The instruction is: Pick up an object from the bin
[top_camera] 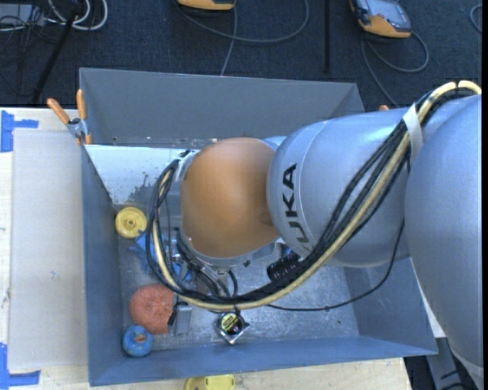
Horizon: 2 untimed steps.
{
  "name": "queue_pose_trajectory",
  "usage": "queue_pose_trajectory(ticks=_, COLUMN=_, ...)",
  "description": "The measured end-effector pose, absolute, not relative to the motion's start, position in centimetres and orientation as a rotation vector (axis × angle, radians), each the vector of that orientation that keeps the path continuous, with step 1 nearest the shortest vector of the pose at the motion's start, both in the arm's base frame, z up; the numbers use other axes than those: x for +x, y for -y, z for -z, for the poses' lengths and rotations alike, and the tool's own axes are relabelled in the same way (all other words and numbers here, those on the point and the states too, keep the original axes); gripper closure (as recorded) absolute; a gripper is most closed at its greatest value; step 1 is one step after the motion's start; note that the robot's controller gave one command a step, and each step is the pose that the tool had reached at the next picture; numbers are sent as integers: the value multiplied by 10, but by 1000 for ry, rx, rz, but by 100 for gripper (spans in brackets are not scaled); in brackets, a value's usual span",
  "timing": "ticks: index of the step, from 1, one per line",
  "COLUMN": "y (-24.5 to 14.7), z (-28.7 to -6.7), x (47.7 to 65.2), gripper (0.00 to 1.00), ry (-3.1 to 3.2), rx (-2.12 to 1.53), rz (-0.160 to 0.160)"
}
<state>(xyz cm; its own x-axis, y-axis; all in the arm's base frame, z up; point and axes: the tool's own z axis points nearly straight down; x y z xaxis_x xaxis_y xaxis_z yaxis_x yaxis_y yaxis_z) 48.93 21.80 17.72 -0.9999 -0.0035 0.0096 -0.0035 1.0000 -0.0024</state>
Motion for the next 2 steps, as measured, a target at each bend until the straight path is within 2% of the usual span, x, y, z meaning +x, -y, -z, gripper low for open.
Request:
queue_pose_trajectory(ticks=1, y=-217, z=-182, x=491, gripper=0, ry=3140, rx=-2, rz=-1)
queue_pose_trajectory(ticks=2, y=-220, z=-128, x=495, gripper=0, ry=3146, rx=-13, rz=3)
